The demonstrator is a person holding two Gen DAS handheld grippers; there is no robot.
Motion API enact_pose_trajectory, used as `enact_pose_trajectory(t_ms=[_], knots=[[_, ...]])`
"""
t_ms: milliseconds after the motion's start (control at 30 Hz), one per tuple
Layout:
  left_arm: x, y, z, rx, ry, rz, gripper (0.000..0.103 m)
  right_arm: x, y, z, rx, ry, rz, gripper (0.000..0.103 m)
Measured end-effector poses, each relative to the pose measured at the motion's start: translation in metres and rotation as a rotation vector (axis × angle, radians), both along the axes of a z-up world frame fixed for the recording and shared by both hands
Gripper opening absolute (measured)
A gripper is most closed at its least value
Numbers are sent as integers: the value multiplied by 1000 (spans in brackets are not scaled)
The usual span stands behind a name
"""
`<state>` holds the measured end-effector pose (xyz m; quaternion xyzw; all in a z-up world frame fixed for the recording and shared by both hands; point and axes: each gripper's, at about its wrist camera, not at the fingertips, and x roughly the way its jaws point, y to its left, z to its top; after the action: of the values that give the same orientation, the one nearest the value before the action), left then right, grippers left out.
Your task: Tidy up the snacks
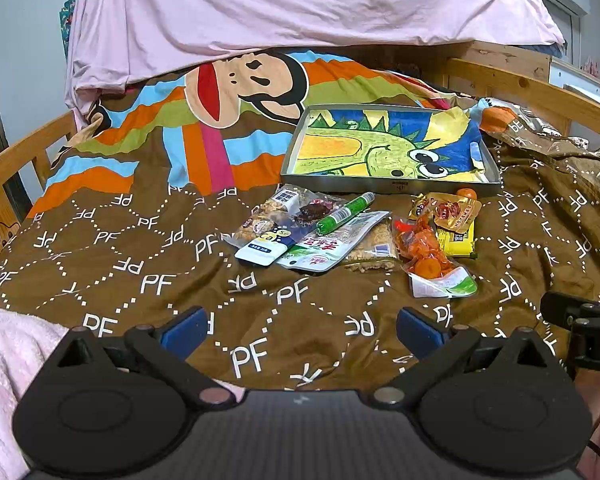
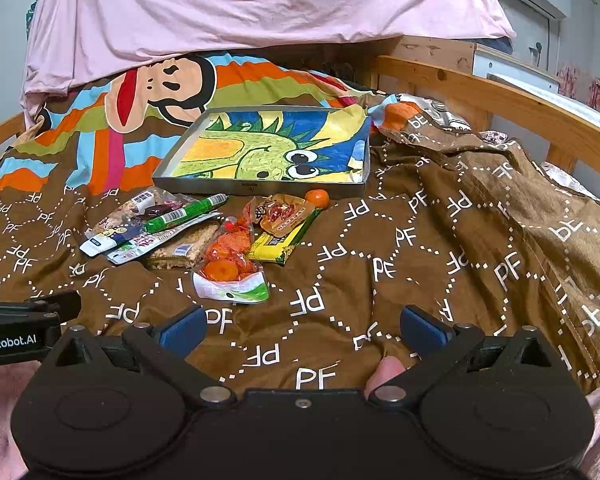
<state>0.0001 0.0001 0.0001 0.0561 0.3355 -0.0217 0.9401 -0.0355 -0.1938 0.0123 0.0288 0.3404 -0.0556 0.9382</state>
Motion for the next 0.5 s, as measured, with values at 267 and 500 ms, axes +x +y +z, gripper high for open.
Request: enact_pose_trajectory(t_ms=[267,500], knots=[[0,0,0,0,1,0,103,0,0,0,0,1,0,102],[0,0,0,3,5,-1,103,1,-1,1,2,2,-1,102]])
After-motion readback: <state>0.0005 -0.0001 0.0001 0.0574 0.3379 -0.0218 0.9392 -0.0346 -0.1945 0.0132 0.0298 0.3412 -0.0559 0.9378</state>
